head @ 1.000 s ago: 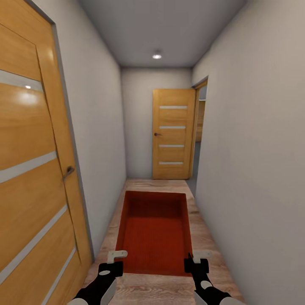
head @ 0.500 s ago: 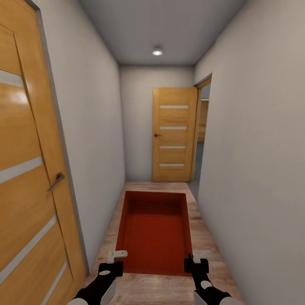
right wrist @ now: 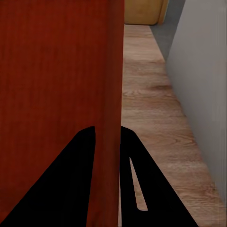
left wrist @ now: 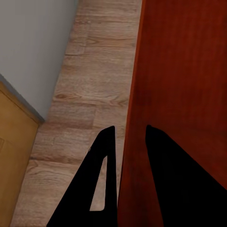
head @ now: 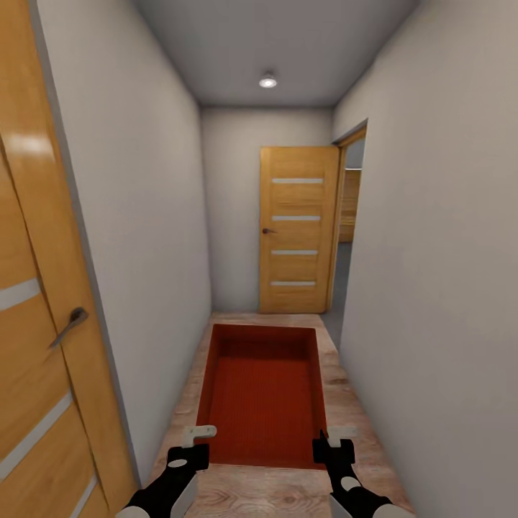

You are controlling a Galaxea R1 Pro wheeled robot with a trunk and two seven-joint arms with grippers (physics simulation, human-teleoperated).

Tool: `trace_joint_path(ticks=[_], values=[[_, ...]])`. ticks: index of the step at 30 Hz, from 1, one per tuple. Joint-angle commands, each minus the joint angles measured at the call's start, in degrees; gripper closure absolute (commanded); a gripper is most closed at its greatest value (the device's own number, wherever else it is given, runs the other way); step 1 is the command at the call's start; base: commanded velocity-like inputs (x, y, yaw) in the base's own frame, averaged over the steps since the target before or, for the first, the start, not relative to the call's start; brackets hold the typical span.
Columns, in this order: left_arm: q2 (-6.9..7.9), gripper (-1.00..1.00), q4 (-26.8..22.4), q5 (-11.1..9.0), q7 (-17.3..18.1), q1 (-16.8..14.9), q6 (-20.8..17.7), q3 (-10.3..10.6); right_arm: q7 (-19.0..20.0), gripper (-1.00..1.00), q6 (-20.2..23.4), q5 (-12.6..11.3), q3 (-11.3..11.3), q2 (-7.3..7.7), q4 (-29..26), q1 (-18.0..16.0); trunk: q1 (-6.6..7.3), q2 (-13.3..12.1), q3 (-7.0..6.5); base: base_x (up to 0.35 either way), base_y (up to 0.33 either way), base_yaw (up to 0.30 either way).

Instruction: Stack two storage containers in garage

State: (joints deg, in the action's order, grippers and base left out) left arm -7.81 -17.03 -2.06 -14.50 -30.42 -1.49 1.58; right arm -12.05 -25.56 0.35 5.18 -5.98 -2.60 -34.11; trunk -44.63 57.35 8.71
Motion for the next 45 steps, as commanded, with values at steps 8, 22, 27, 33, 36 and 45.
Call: trace_joint_path(ticks=[8,22,27,33,36,45], values=[[-0.01,1.0,0.2,-1.5,-0.3,0.0,-0.3,1.0,-0.4,1.0,-0.3,0.1,0.6,-0.01,-2.5,-0.1,-0.04,0.1,0.09,0.322,0.0,0.0],[-0.01,1.0,0.2,-1.5,-0.3,0.0,-0.3,1.0,-0.4,1.0,-0.3,0.1,0.5,0.0,-2.5,-0.1,-0.04,0.1,0.09,0.322,0.0,0.0],[-0.01,1.0,0.2,-1.5,-0.3,0.0,-0.3,1.0,-0.4,1.0,-0.3,0.1,0.5,0.0,-2.5,-0.1,-0.04,0.1,0.09,0.322,0.0,0.0],[-0.01,1.0,0.2,-1.5,-0.3,0.0,-0.3,1.0,-0.4,1.0,-0.2,0.1,0.5,0.0,-2.5,-0.1,-0.04,0.1,0.09,0.322,0.0,0.0],[-0.01,1.0,0.2,-1.5,-0.3,0.0,-0.3,1.0,-0.4,1.0,-0.2,0.1,0.6,0.0,-2.5,-0.1,-0.04,0.1,0.09,0.322,0.0,0.0],[-0.01,1.0,0.2,-1.5,-0.3,0.0,-0.3,1.0,-0.4,1.0,-0.3,0.0,0.5,0.0,-2.5,-0.1,-0.04,0.1,0.09,0.322,0.0,0.0]])
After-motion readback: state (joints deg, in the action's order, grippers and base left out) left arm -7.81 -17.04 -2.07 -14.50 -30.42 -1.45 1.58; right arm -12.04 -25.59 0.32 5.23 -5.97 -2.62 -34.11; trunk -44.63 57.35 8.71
